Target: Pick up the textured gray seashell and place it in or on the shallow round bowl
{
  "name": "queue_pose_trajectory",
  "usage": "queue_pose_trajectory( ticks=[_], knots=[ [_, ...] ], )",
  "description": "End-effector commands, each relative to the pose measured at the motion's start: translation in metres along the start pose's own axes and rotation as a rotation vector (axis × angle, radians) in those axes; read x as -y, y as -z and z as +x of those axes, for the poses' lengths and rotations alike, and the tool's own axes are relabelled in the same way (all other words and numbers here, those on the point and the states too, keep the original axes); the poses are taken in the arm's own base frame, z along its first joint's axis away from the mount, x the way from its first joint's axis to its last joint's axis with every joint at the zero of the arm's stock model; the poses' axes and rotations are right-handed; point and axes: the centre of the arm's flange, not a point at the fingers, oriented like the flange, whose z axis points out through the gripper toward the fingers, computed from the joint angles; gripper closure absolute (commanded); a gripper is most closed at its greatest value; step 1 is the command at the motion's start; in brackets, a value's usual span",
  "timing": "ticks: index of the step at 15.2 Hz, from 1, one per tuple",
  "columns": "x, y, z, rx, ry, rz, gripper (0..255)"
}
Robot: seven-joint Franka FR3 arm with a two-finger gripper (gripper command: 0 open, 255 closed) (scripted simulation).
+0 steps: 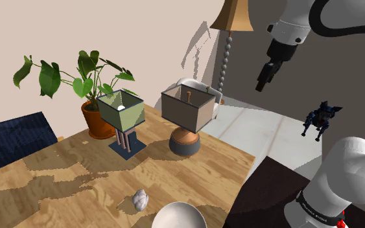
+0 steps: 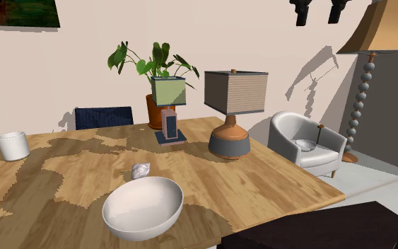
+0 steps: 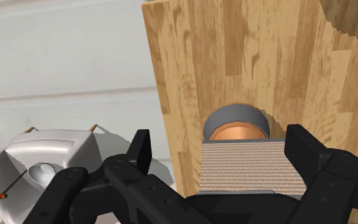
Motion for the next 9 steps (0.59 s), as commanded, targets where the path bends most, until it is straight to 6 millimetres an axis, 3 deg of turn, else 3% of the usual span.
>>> queue_pose_trajectory(
  ticks=[1, 9],
  knots=[
    [0.0, 0.0, 0.0, 0.0, 0.0, 0.0, 0],
    [0.073, -0.067, 0.034, 0.025, 0.004, 0.022, 0]
  ],
)
